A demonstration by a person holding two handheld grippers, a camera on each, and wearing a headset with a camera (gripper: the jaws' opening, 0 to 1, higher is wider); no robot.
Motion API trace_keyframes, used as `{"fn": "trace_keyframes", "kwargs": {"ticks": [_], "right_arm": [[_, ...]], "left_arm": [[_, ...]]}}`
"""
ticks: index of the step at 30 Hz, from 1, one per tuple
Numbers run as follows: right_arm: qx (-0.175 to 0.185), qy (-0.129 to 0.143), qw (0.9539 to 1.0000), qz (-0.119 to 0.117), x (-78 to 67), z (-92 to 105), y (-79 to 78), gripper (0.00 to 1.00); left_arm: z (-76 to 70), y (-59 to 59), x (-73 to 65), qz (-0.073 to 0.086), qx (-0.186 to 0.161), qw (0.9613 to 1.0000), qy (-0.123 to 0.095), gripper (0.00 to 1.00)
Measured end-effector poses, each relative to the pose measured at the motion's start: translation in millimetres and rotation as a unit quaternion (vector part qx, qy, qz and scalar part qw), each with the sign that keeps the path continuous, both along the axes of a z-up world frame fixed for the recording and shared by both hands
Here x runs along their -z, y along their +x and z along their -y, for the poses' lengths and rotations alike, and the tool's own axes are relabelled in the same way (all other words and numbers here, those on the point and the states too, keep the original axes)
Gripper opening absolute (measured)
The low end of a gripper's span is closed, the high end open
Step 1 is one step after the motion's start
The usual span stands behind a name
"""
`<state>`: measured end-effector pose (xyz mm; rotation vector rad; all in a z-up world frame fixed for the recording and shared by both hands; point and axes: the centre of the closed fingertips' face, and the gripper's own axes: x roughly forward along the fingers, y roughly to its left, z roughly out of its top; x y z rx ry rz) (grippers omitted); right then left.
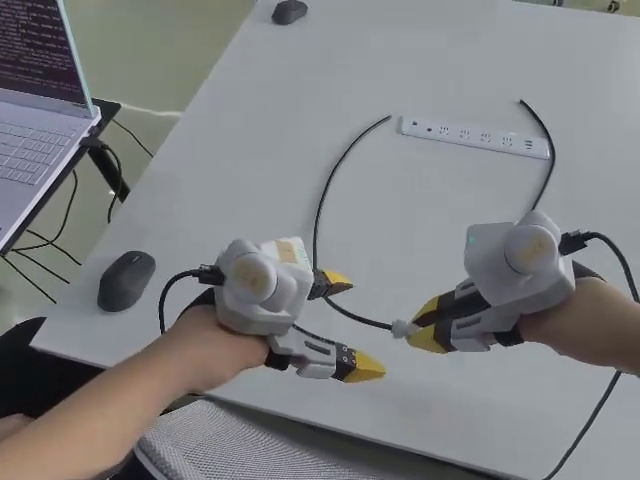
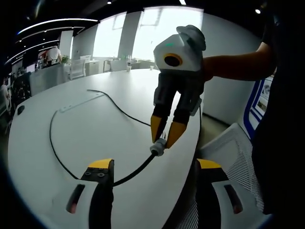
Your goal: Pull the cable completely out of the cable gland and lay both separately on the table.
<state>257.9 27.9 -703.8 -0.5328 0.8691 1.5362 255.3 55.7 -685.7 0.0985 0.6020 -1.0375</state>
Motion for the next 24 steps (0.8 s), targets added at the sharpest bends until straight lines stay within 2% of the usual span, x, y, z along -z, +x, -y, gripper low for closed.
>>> {"fn": "trace_keyframes", "kwargs": {"ticks": [4, 8, 10, 13, 17, 20, 24], "right_arm": [[-0.011, 0.005, 0.9999, 0.003, -7.5, -1.2, -4.6, 0.06], [-0.02, 0.013, 0.9997, 0.003, -15.8, -3.6, -8.4, 0.06], [-0.026, 0.013, 0.9995, 0.006, -18.7, -4.2, -10.7, 0.06], [-0.035, 0.015, 0.9992, 0.012, -23.1, -5.2, -12.5, 0.06], [-0.04, 0.018, 0.9989, 0.014, -26.9, -5.7, -13.3, 0.06], [-0.043, 0.022, 0.9988, 0.015, -31.3, -5.9, -14.4, 0.06], [-0.047, 0.024, 0.9985, 0.014, -34.4, -5.1, -15.2, 0.06]], "left_arm": [[5.4, -1.1, 2.1, 0.003, 0.017, 0.9999, 0.002, 0.65], [10.5, -1.5, 3.4, -0.003, 0.03, 0.9995, -0.005, 0.61], [13.2, 0.1, 0.2, -0.01, 0.028, 0.9993, -0.022, 0.58], [15.7, 0.4, -2.6, -0.015, 0.031, 0.999, -0.029, 0.57], [19.3, -0.3, -8.6, -0.011, 0.039, 0.9982, -0.043, 0.51], [19.6, 0.1, -9.0, -0.015, 0.039, 0.998, -0.047, 0.5], [21.9, -1.1, -12.1, -0.009, 0.046, 0.9973, -0.056, 0.44]]}}
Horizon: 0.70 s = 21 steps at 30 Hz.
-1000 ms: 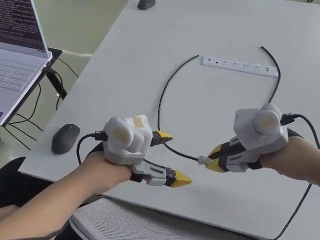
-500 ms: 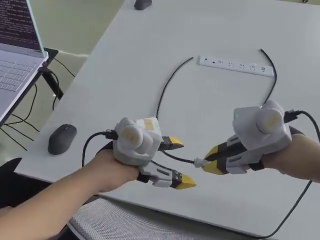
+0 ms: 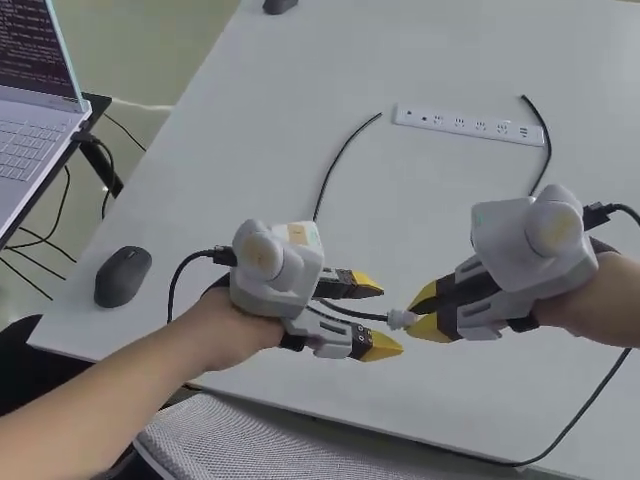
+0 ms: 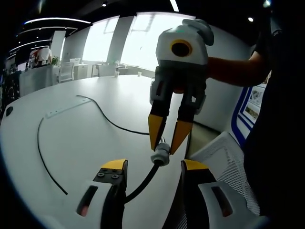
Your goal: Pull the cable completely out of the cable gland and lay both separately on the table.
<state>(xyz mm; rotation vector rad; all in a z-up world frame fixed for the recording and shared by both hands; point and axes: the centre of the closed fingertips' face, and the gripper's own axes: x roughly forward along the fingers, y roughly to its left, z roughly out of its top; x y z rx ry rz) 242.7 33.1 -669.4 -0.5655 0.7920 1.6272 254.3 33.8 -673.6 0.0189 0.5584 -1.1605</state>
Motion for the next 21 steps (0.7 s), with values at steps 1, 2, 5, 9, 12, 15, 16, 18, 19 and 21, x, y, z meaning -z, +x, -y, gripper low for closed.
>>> {"fn": "trace_keyframes", "kwargs": {"ticks": [1, 2, 5, 9, 12, 15, 16, 18, 19, 21], "right_arm": [[0.0, 0.0, 1.0, 0.0, 0.6, 0.7, 0.2, 0.06], [-0.001, 0.0, 1.0, 0.0, 0.7, 1.5, 0.4, 0.06], [-0.001, 0.002, 1.0, -0.002, -1.2, 2.6, -1.4, 0.06], [-0.006, 0.004, 1.0, -0.004, -3.0, 3.9, -3.6, 0.06], [-0.008, 0.009, 0.9999, -0.005, -5.4, 4.1, -4.8, 0.06], [-0.014, 0.016, 0.9997, -0.007, -8.1, 4.3, -6.3, 0.06], [-0.019, 0.016, 0.9997, -0.004, -7.7, 5.2, -6.5, 0.06], [-0.021, 0.014, 0.9997, -0.003, -6.9, 6.4, -6.4, 0.06], [-0.021, 0.015, 0.9996, -0.005, -6.8, 6.7, -6.8, 0.06], [-0.024, 0.017, 0.9996, -0.007, -5.9, 8.6, -7.3, 0.06]], "left_arm": [[0.8, -0.4, -1.5, 0.002, 0.002, 1.0, -0.004, 0.42], [2.2, -1.1, -3.9, 0.005, 0.004, 0.9999, -0.011, 0.39], [4.0, -2.2, -6.0, 0.005, 0.008, 0.9998, -0.015, 0.34], [6.7, -3.4, -7.0, 0.006, 0.014, 0.9997, -0.02, 0.29], [9.6, -4.4, -9.9, 0.006, 0.019, 0.9994, -0.028, 0.26], [13.2, -7.5, -10.7, 0.009, 0.029, 0.999, -0.032, 0.22], [13.5, -7.9, -10.1, 0.009, 0.031, 0.999, -0.031, 0.21], [15.3, -9.0, -11.2, 0.009, 0.033, 0.9988, -0.037, 0.18], [15.5, -9.2, -10.5, 0.008, 0.032, 0.9988, -0.035, 0.18], [16.1, -9.8, -10.0, 0.012, 0.034, 0.9989, -0.031, 0.17]]}}
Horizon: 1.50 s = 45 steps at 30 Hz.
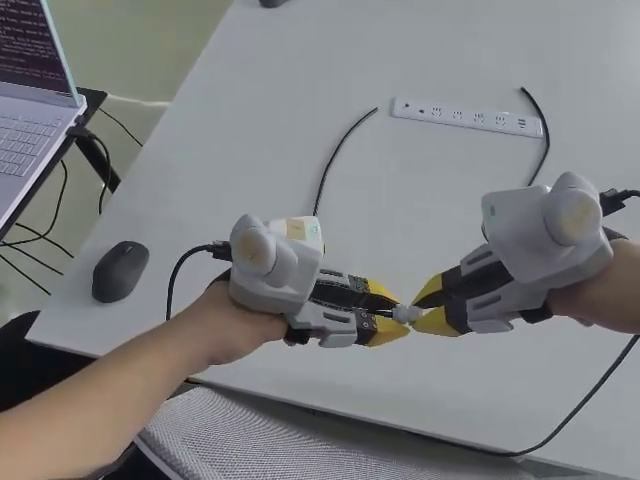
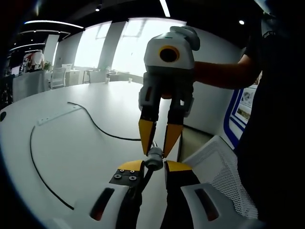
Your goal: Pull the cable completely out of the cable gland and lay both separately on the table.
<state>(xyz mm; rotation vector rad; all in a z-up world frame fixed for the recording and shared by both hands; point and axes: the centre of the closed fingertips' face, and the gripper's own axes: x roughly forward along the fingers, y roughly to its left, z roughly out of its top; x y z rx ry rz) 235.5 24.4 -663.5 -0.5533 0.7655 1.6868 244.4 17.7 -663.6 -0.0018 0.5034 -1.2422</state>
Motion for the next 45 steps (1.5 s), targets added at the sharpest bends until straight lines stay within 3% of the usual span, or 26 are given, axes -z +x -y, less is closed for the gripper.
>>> {"fn": "trace_keyframes", "kwargs": {"ticks": [5, 10, 15, 17, 19, 21, 22, 26, 31, 35, 37, 42, 45], "right_arm": [[-0.008, 0.006, 0.9999, 0.003, 0.8, 1.0, -0.7, 0.06], [-0.018, 0.013, 0.9996, 0.015, 1.3, 2.1, 0.9, 0.06], [-0.022, 0.019, 0.9993, 0.024, 1.8, 2.2, 0.8, 0.06], [-0.023, 0.022, 0.999, 0.032, 2.2, 2.0, 0.8, 0.07], [-0.026, 0.024, 0.9988, 0.033, 2.4, 2.4, -1.3, 0.07], [-0.025, 0.031, 0.9982, 0.044, 2.8, 1.5, -1.0, 0.07], [-0.024, 0.034, 0.9981, 0.044, 2.8, 1.5, -1.6, 0.07], [-0.009, 0.049, 0.9983, 0.029, 1.6, 0.8, 0.2, 0.08], [0.021, 0.062, 0.9978, -0.004, -5.0, 0.1, 6.5, 0.1], [0.047, 0.075, 0.9946, -0.054, -10.7, 3.4, 11.1, 0.13], [0.075, 0.076, 0.988, -0.112, -14.0, 4.2, 10.4, 0.14], [0.094, 0.108, 0.9717, -0.188, -20.4, -0.7, 13.2, 0.13], [0.093, 0.105, 0.9627, -0.232, -19.5, -0.6, 9.2, 0.13]], "left_arm": [[1.3, -0.9, 0.1, 0.004, 0.002, 1.0, 0.002, 0.17], [1.8, 0.4, -0.6, -0.006, -0.003, 1.0, -0.001, 0.17], [2.4, 0.5, -0.6, -0.005, -0.003, 1.0, 0.001, 0.16], [2.8, 1.2, -0.1, 0.006, -0.001, 1.0, 0.005, 0.16], [3.0, -0.3, 1.0, -0.006, 0.0, 1.0, 0.005, 0.16], [2.5, 1.0, 1.7, 0.002, 0.001, 0.9999, 0.01, 0.15], [2.1, 1.4, 1.9, -0.002, 0.001, 0.9999, 0.01, 0.15], [1.2, 2.0, 1.1, -0.014, 0.005, 0.9998, 0.01, 0.15], [0.2, 3.6, -1.3, -0.003, 0.011, 0.9998, 0.017, 0.15], [-1.2, 4.3, -4.2, 0.004, 0.014, 0.9997, 0.018, 0.15], [-1.9, 4.1, -6.0, 0.005, 0.014, 0.9998, 0.016, 0.15], [-2.4, 2.6, -7.3, 0.015, 0.019, 0.9995, 0.021, 0.15], [-1.3, 2.6, -7.8, 0.019, 0.022, 0.9993, 0.023, 0.15]]}}
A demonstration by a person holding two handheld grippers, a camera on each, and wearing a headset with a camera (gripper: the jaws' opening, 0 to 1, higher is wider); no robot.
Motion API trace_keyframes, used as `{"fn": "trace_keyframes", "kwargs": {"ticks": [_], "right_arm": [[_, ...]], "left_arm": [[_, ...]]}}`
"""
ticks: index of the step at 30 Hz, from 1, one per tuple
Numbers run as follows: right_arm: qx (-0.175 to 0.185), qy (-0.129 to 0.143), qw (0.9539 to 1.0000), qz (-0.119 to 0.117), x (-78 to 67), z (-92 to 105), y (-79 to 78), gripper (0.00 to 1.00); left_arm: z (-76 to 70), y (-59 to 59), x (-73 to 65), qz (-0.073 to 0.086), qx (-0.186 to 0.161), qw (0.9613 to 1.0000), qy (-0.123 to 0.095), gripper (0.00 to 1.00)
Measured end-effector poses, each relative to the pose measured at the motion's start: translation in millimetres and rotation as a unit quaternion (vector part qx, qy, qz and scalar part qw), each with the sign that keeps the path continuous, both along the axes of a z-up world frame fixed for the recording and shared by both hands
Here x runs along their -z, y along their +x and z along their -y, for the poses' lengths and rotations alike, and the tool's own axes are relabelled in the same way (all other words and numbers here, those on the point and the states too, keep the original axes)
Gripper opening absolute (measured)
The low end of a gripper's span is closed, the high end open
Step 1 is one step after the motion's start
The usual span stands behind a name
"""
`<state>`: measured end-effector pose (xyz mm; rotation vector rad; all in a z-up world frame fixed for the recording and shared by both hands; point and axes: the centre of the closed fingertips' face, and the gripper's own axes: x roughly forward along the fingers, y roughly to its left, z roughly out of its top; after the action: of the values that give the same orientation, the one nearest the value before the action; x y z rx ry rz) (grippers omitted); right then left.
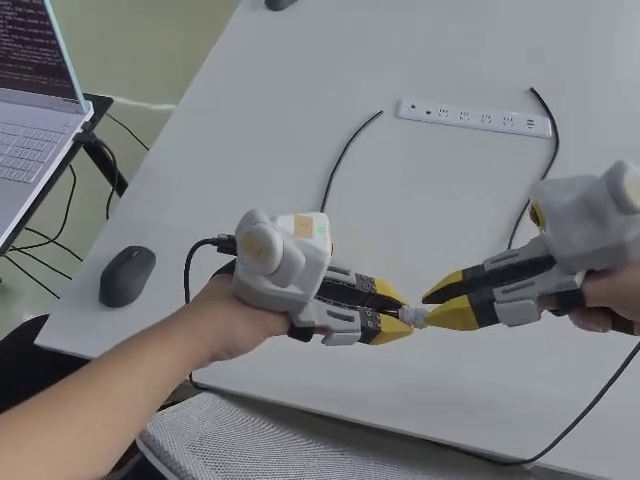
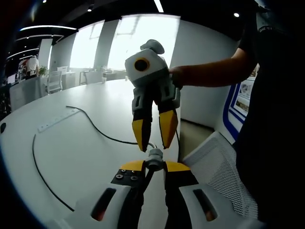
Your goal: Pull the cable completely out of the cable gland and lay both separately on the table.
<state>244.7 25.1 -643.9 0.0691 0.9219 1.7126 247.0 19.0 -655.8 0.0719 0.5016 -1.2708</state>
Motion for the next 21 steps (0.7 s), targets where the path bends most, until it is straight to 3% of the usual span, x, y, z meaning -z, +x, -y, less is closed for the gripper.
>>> {"fn": "trace_keyframes", "kwargs": {"ticks": [3, 6, 12, 18, 19, 21], "right_arm": [[0.006, 0.004, 0.9999, -0.014, 2.9, -1.7, 2.6, 0.1], [0.009, 0.006, 0.9987, -0.05, 2.7, -0.6, 0.0, 0.08], [-0.004, 0.005, 0.9977, -0.068, 2.9, 1.7, -7.7, 0.1], [-0.015, 0.001, 0.998, -0.062, 3.9, 2.0, -12.8, 0.09], [-0.026, 0.003, 0.999, -0.037, 5.4, 3.0, -12.8, 0.08], [-0.035, -0.001, 0.9993, -0.011, 6.6, 3.4, -13.7, 0.08]], "left_arm": [[1.5, 0.3, -2.9, 0.004, 0.0, 1.0, -0.002, 0.15], [1.6, 0.3, -3.5, 0.011, 0.0, 0.9999, 0.003, 0.15], [3.9, -1.3, -6.5, 0.017, 0.005, 0.9998, 0.006, 0.15], [5.8, -3.0, -3.6, 0.018, 0.015, 0.9996, 0.016, 0.15], [6.8, -3.9, -2.7, 0.019, 0.018, 0.9995, 0.019, 0.15], [7.4, -3.5, -1.2, 0.02, 0.018, 0.9994, 0.023, 0.15]]}}
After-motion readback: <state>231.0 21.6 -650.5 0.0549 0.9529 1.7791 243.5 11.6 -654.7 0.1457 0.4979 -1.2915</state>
